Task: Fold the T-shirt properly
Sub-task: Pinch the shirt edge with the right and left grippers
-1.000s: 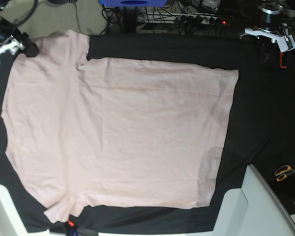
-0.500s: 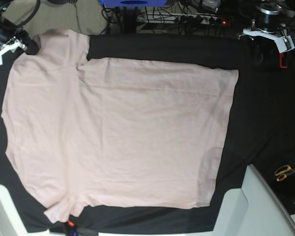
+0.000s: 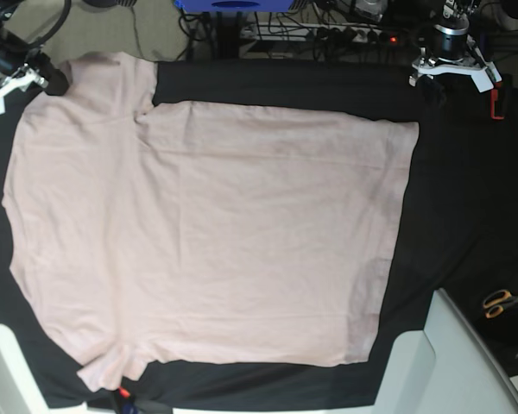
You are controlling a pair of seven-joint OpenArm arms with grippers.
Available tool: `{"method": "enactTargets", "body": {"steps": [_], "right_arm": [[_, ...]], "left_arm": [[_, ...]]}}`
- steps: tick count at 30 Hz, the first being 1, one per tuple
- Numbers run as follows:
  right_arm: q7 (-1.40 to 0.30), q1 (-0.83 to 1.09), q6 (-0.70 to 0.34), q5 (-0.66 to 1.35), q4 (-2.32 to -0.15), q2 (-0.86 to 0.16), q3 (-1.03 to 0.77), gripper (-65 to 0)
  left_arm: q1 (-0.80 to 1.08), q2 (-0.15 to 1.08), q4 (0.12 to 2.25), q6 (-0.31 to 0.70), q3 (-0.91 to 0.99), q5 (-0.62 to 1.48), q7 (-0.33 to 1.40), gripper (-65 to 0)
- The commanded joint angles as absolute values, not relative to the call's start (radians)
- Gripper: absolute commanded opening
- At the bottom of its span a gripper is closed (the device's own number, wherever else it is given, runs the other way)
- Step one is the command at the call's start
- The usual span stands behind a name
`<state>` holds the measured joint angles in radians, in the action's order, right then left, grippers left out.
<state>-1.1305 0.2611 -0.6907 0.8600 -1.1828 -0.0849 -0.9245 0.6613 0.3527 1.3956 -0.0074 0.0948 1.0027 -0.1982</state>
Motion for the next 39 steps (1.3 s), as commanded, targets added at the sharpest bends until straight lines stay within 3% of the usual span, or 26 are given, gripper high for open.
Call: {"method": "enactTargets", "body": {"steps": [1,7,20,29,39], "right_arm": [[-1.13,0.262,-0.698,0.875,-1.194,-0.102,-0.926,-64.4],[-1.13,0.262,-0.698,0.874,-1.194,-0.102,-0.926,-64.4],[-1.13,0.262,-0.698,0.874,-1.194,-0.104,-0.926,-64.5],[-1.13,0.262,-0.698,0.875,-1.194,-0.104,-0.926,-64.5],[-1.13,0.262,-0.698,0.874,-1.194,-0.104,-0.926,-64.5]], "left_arm": [[0.657,0.363,1.405,0.004,0.097,1.003,-0.22,-43.8],[0.654,0.355,1.425,0.004,0.097,1.003,-0.222,-34.9],[0.536,0.325,1.333,0.004,0.094,1.006,-0.22,-34.7],[0.447,0.277,1.241,0.004,0.088,1.001,-0.068,-34.9],[0.435,0.277,1.27,0.004,0.027,1.0,-0.07,-35.1]]}}
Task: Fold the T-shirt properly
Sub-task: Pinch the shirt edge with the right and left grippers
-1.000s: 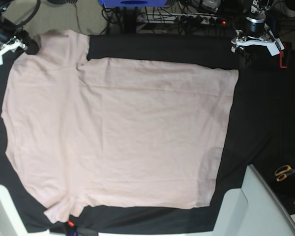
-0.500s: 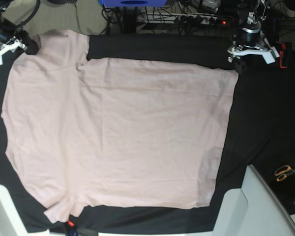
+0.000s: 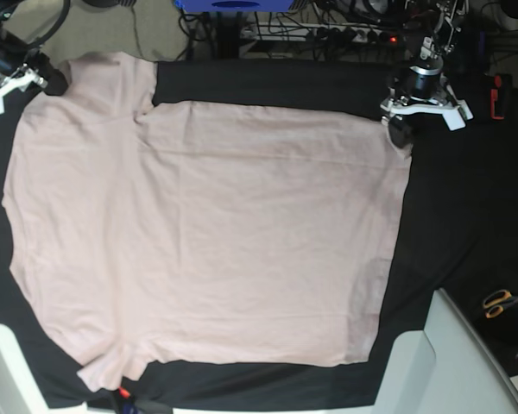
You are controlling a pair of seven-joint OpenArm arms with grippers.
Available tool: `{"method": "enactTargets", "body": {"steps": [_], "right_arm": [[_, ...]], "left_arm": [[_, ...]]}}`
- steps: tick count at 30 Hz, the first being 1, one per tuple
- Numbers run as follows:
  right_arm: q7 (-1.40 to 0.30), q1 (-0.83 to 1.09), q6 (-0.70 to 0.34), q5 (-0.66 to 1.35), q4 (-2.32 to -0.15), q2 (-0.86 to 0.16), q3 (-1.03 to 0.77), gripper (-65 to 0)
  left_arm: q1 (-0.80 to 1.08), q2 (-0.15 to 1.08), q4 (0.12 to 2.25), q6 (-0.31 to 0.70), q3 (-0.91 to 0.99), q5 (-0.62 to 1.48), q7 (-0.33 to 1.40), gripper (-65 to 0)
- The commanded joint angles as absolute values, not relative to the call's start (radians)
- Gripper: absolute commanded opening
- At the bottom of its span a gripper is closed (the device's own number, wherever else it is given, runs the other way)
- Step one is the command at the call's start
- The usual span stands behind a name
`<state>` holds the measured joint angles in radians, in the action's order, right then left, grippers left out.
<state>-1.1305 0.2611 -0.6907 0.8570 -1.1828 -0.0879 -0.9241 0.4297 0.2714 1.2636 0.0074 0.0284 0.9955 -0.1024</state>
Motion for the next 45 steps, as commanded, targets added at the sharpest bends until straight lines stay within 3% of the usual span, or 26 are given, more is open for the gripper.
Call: {"method": "enactTargets", "body": {"steps": [1,25,27,31,36,45], "right_arm": [[-1.13,0.262,-0.698,0.874,-1.194,-0.104,-0.926,-64.5],[-1.124,0.246,-0.698,0.872,-1.194,-0.105,-0.926,-64.5],[-1.124,0.246,-0.698,0.872,-1.194,-0.105,-0.926,-64.5],[-1.129,0.237,-0.698,0.872,-1.167,-0.105,-0.926,-64.5],[-1.13,0.239,-0.698,0.872,-1.147,-0.108,-0.888,-64.7],[-1.13,0.263,-0.698,0.878,-1.294,-0.102,-0.862,-64.7]], "left_arm": [[0.435,0.275,1.271,0.004,0.03,1.0,-0.07,-35.1],[0.354,0.278,1.267,0.004,0.027,0.998,-0.068,-35.7],[0.352,0.277,1.262,0.004,0.031,0.998,-0.068,-41.1],[0.355,0.28,1.26,0.002,0.025,0.998,-0.068,-65.0],[0.378,0.28,1.265,0.002,0.031,0.998,-0.048,-65.0],[0.417,0.308,1.339,-0.002,0.036,0.998,-0.01,-65.0]]}}
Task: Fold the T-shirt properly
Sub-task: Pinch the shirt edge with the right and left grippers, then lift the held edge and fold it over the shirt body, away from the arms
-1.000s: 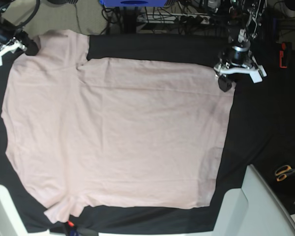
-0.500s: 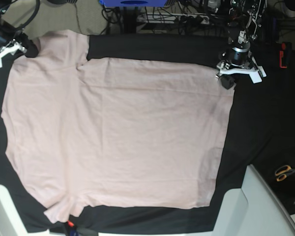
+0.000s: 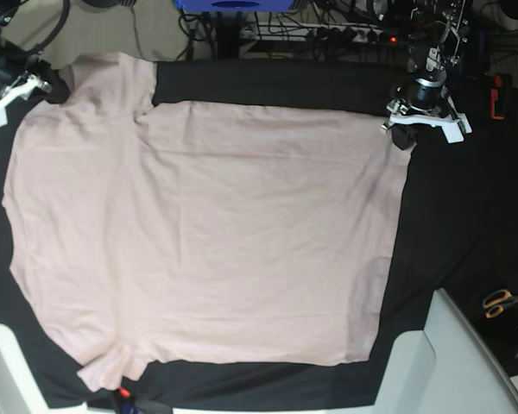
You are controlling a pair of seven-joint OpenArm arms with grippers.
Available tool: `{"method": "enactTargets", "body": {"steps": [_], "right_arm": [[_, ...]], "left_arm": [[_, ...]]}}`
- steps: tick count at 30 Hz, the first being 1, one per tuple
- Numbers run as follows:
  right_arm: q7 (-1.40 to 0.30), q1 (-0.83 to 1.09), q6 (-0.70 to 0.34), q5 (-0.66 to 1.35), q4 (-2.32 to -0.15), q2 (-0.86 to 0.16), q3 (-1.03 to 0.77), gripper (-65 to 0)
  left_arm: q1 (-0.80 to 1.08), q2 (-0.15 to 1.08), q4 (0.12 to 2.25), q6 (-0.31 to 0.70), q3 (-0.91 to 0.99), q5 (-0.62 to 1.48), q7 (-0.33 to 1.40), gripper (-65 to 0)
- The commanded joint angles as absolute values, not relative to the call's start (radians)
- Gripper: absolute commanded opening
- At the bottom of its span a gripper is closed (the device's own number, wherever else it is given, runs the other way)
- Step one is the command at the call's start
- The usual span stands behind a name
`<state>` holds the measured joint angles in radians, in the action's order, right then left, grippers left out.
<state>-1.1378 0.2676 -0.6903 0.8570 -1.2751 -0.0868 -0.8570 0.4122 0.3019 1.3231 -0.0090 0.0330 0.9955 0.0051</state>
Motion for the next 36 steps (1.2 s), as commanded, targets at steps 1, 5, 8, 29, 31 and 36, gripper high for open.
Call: {"method": "enactTargets", "body": {"steps": [1,5,8,29,31,36], "right_arm": [[-1.13,0.26,-0.698,0.878,-1.294,-0.104,-0.862,-64.7],[-1.135,0.22,-0.698,0.875,-1.291,-0.133,-0.855,-64.5],[-1.171,0.171,-0.698,0.878,-1.29,-0.142,-0.862,-64.5],[-1.138,-0.119,-0.65,0.871,-1.058,-0.278,-0.852,-64.5],[-1.115,-0.134,-0.65,0.871,-1.027,-0.295,-0.837,-64.5],[-1.038,-0.16,-0.65,0.871,-0.984,-0.314,-0.714,-64.5]], "left_arm": [[0.417,0.308,1.349,-0.002,0.036,0.998,-0.01,-65.0],[0.414,0.308,1.392,-0.002,0.038,0.998,-0.01,-65.0],[0.394,0.309,1.412,-0.002,0.038,0.998,-0.008,-65.0],[0.143,0.321,1.302,-0.004,0.036,0.998,0.151,-65.0],[0.122,0.323,1.29,-0.004,0.036,0.998,0.151,-65.0],[0.064,0.326,1.237,-0.004,0.033,0.998,0.153,-65.0]]}}
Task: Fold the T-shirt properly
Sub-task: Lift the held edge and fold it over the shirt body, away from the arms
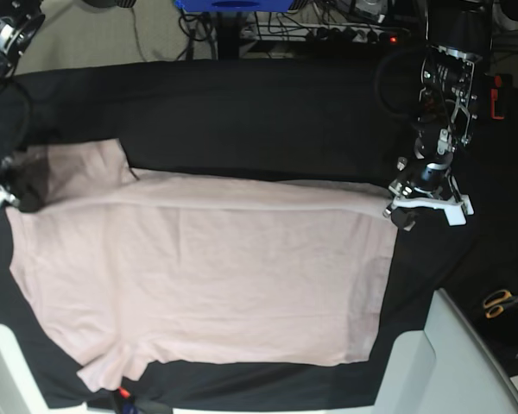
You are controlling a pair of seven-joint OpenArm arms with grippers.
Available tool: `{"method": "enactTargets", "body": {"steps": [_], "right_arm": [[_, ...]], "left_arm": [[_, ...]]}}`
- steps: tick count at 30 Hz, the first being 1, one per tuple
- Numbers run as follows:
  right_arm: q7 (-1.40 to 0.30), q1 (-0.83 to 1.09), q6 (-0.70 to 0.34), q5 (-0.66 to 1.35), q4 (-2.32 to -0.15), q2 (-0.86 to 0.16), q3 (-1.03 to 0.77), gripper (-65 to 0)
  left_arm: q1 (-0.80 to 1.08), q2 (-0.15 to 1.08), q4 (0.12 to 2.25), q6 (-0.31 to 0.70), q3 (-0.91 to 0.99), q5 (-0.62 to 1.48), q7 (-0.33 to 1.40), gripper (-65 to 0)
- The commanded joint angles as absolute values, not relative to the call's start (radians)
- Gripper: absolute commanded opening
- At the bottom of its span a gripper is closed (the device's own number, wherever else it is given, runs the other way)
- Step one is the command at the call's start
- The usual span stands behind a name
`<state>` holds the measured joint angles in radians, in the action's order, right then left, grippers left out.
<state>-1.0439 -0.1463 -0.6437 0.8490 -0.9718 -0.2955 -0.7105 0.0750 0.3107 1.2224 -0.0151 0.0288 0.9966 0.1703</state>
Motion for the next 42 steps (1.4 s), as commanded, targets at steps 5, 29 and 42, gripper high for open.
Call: {"method": "enactTargets", "body": {"steps": [5,29,42], "right_arm": [[-0.978,-0.211,-0.65,0.871,-0.898,-0.337,-0.644,-64.5],[-0.773,-0.321,-0.65,0.872,-0.728,-0.387,-0.469,-64.5],[-0.734,-0.372,-0.651,0.871,-0.727,-0.383,-0.467,-64.5]], "left_arm": [[0.018,0.326,1.188,-0.004,0.024,0.995,0.153,-65.0],[-0.11,0.32,1.079,-0.004,0.024,0.84,0.153,-65.0],[-0.154,0.317,1.024,-0.004,0.024,0.762,0.148,-65.0]]}}
